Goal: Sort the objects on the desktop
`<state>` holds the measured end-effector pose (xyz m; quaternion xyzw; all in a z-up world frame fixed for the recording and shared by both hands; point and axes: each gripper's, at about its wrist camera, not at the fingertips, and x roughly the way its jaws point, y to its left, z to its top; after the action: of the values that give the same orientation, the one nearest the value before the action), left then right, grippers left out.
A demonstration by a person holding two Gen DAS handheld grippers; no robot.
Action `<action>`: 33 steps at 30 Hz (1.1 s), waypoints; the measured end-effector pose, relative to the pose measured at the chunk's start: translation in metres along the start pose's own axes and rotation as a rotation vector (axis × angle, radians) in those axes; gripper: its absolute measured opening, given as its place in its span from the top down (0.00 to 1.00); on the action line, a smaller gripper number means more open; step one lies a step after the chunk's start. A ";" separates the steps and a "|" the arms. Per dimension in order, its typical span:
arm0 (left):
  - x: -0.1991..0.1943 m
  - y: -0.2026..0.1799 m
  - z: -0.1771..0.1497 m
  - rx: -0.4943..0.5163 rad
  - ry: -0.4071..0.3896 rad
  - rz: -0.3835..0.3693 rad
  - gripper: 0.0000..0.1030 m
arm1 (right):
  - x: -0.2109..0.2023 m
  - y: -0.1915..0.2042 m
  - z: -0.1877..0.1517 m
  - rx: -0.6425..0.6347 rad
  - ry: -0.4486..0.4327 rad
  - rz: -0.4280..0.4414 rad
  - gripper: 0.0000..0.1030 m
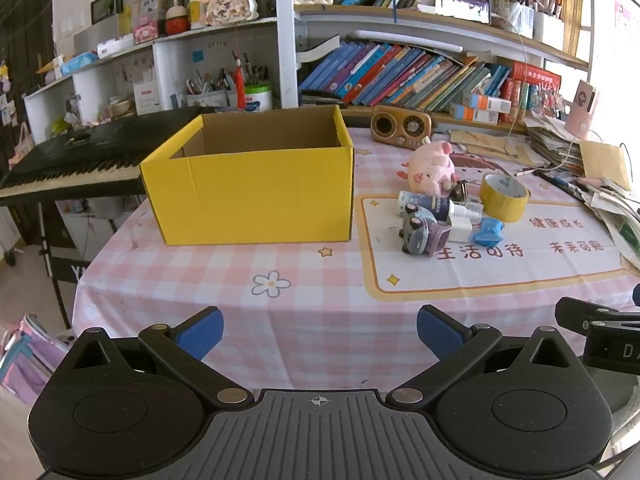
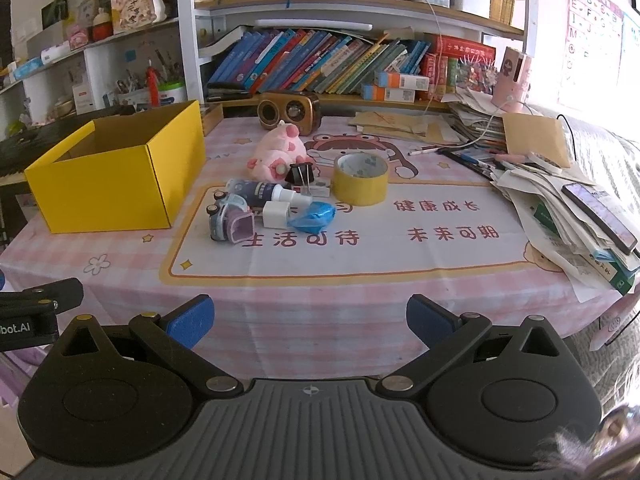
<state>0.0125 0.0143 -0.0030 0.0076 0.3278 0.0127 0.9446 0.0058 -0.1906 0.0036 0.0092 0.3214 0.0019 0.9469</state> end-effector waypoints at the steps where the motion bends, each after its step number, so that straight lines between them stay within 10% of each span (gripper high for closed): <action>1: 0.000 0.000 0.000 0.000 0.000 0.000 0.00 | 0.000 0.000 0.000 0.000 0.000 0.000 0.00; 33: 0.006 0.006 0.005 0.002 -0.007 -0.035 0.00 | 0.002 0.006 0.006 -0.009 -0.012 0.000 0.00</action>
<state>0.0200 0.0206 -0.0023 0.0030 0.3247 -0.0042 0.9458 0.0110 -0.1844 0.0074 0.0048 0.3156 0.0033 0.9489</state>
